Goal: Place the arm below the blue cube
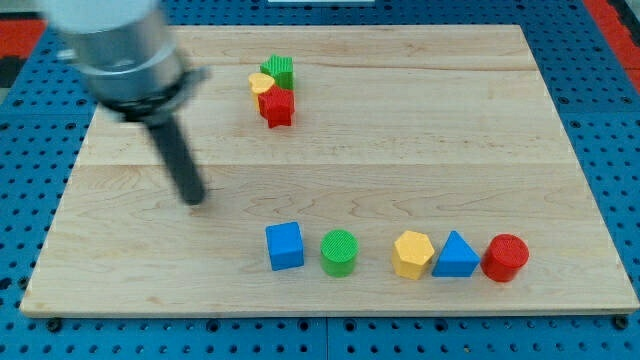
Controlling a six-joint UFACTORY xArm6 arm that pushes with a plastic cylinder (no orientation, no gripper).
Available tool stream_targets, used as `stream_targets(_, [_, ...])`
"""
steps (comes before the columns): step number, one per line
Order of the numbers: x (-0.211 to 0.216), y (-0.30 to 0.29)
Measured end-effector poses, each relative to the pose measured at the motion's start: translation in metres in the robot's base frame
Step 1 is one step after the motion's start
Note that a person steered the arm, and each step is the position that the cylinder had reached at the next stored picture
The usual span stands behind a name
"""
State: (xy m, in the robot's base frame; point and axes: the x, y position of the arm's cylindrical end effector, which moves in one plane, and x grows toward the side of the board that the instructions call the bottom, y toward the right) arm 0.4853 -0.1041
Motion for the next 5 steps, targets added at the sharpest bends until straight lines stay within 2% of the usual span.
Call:
stream_targets(1, [0.023,0.046])
stream_targets(2, [0.068,0.054])
stream_targets(3, [0.051,0.045])
stream_targets(4, [0.009,0.046])
stream_targets(5, [0.091,-0.02])
